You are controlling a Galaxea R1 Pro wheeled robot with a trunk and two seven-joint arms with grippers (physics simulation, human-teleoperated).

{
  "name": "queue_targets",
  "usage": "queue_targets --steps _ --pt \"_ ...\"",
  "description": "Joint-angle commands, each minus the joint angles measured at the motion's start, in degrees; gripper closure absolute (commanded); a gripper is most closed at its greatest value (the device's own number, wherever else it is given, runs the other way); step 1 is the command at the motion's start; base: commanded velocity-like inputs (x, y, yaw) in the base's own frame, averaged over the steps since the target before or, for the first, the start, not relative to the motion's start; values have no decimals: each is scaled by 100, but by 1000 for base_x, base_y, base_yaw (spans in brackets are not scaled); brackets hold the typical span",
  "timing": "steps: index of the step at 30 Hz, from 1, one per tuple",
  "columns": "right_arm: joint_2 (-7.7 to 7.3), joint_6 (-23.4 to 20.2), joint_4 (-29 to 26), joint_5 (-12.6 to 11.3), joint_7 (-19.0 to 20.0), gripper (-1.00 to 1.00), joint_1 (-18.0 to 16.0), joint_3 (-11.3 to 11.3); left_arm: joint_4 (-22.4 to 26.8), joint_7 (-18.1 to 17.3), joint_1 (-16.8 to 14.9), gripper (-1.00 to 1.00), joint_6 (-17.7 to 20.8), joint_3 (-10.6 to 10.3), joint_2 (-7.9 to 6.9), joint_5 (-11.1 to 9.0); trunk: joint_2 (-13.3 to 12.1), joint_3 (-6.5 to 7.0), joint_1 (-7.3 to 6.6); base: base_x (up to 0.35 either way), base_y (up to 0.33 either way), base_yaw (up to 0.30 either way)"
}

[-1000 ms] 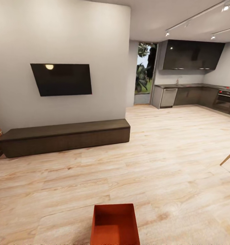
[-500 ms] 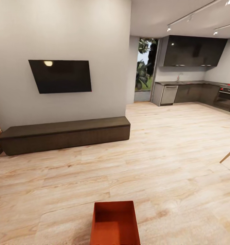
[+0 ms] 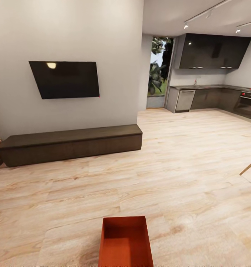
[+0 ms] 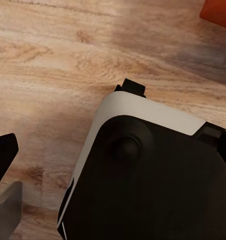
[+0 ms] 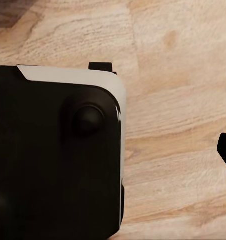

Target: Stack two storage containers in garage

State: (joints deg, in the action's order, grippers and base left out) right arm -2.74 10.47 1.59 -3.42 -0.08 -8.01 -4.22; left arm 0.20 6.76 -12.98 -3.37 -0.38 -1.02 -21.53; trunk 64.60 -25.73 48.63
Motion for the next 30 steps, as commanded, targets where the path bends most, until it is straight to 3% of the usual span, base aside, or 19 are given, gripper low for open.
queue_targets --steps 1,30 --pt "1 33 17 -36 -1 -100 -7 -44 -2 9 -3 -100 -15 -8 2 -26 4 -15 0 0 0 0" --pt "2 26 17 -36 -1 -100 -7 -53 0 9 -3 -100 -14 -15 5 -16 4 -281 0 0 0 0"
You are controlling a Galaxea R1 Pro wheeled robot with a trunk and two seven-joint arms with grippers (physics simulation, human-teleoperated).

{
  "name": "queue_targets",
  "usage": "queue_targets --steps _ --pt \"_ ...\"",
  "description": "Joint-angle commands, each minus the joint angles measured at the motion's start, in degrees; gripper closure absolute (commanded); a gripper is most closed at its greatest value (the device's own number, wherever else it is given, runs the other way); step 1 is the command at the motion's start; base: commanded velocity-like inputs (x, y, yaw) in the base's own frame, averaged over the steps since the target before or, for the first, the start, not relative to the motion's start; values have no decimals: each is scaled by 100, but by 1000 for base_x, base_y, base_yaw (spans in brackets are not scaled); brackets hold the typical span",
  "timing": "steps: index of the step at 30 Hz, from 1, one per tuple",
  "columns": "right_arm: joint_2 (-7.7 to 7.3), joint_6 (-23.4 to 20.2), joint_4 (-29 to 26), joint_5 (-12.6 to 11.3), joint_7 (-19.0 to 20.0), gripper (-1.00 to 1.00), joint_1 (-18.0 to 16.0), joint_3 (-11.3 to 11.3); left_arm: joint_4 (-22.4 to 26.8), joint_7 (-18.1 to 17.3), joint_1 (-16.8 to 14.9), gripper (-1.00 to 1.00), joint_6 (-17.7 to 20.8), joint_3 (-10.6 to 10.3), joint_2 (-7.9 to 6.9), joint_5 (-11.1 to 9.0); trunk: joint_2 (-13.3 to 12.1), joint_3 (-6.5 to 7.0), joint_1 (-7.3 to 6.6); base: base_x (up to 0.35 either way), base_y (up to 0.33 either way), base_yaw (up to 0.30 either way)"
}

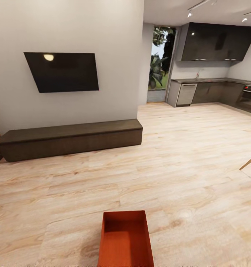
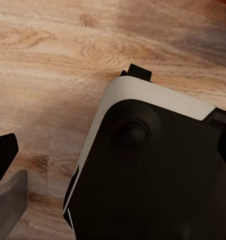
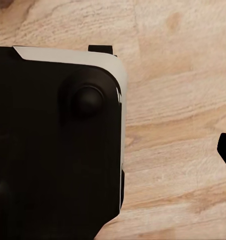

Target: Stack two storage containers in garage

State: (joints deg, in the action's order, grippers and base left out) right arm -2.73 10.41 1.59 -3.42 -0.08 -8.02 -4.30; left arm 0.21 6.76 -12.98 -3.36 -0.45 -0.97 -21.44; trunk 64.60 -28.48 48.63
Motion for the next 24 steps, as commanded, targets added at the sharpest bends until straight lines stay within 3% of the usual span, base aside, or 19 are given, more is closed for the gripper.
queue_targets --steps 1,24 --pt "0 32 17 -36 -1 -100 -7 -45 -3 9 -3 -100 -15 -7 1 -23 3 -15 0 0 0 0" --pt "0 31 17 -36 -1 -100 -7 -45 -4 9 -3 -100 -15 -7 1 -27 3 -225 0 0 0 0"
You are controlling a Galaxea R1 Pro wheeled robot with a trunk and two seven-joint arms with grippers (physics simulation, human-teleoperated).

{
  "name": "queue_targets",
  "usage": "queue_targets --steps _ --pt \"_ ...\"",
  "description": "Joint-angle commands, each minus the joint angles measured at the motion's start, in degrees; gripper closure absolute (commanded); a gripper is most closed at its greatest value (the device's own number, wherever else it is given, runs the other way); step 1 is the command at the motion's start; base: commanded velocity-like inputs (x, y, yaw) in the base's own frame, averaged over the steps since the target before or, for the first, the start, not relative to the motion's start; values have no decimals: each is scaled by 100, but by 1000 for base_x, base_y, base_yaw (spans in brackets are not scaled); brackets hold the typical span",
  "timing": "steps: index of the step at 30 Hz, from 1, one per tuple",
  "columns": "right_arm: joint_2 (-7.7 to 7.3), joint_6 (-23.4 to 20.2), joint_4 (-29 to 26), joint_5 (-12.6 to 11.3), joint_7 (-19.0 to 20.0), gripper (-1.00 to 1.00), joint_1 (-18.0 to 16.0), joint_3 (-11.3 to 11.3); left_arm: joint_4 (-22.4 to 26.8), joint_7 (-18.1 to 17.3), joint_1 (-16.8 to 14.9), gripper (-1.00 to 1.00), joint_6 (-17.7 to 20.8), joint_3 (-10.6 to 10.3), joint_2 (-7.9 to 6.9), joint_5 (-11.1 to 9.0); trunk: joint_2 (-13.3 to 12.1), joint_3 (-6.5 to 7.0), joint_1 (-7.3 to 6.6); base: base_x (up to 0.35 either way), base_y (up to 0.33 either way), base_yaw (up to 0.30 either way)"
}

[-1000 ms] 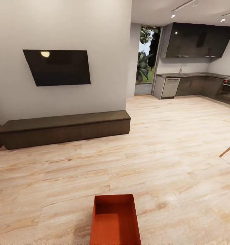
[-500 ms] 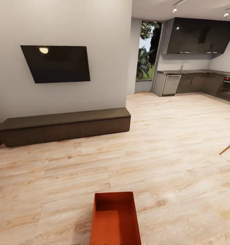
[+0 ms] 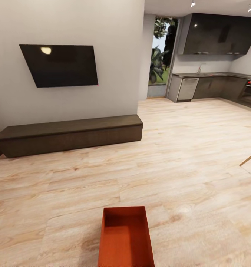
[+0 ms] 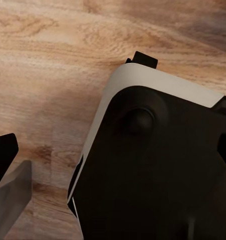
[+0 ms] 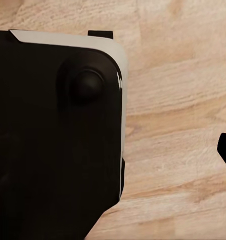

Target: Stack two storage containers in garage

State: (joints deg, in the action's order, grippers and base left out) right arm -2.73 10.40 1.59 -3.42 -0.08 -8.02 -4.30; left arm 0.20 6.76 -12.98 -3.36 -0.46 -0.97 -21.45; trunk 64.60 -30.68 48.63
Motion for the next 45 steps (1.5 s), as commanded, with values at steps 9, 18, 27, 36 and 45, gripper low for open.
queue_targets --steps 9,18,27,36,45 --pt "0 38 17 -36 -1 -100 -7 -45 -2 9 -3 -100 -15 -5 1 -26 3 -88 0 0 0 0" --pt "0 41 17 -36 -1 -100 -7 -45 -2 9 -3 -100 -16 -4 1 -29 3 -170 0 0 0 0" --pt "0 41 17 -34 -1 -100 -7 -45 -2 9 -3 -100 -16 -4 1 -34 3 -252 0 0 0 0" --pt "0 41 17 -35 -1 -100 -7 -45 -2 9 -3 -100 -16 -7 7 -29 3 -335 0 0 0 0" --pt "0 49 17 -34 -1 -100 -7 -45 -2 9 -3 -100 -15 0 2 -34 3 -417 0 0 0 0"
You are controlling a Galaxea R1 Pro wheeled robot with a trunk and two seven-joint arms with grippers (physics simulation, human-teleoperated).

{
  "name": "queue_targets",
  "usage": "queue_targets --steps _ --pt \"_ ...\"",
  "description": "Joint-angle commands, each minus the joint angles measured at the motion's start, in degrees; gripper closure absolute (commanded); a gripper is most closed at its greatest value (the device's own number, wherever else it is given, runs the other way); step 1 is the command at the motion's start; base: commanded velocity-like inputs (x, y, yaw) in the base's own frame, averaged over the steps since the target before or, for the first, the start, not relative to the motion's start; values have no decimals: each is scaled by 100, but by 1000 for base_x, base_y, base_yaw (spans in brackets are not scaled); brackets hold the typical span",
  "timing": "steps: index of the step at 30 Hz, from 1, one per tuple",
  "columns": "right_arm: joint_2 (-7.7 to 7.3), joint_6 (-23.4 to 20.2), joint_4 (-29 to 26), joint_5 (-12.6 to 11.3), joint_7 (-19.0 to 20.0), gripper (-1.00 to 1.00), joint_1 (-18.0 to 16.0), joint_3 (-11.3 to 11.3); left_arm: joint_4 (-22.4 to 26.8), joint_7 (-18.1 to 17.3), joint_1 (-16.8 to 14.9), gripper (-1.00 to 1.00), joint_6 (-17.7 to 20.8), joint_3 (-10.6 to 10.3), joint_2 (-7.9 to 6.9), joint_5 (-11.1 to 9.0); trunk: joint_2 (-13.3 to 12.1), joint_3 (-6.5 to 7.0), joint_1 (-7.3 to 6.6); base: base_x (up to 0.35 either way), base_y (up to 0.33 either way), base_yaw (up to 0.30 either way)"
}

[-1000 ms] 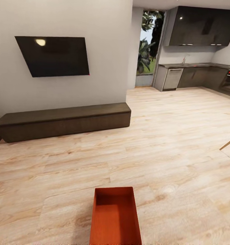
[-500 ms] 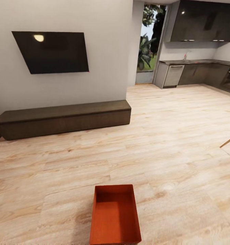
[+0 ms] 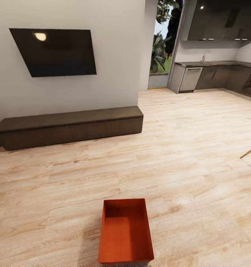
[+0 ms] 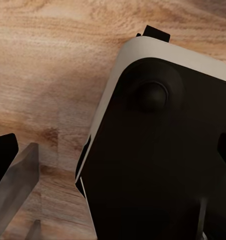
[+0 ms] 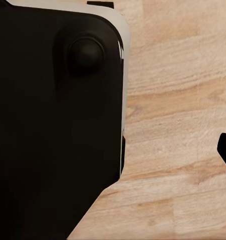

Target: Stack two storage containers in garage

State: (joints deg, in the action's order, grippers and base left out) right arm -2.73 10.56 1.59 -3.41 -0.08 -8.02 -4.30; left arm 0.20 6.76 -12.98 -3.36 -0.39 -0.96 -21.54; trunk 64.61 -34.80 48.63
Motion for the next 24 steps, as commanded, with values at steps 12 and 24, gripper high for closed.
queue_targets --steps 12,24 --pt "0 33 17 -32 -1 -100 -7 -45 -2 9 -2 -100 -16 -6 0 -26 3 -114 0 0 0 0" --pt "0 26 17 -30 -1 -100 -7 -45 -2 9 -2 -100 -16 -5 -1 -28 3 -224 0 0 0 0"
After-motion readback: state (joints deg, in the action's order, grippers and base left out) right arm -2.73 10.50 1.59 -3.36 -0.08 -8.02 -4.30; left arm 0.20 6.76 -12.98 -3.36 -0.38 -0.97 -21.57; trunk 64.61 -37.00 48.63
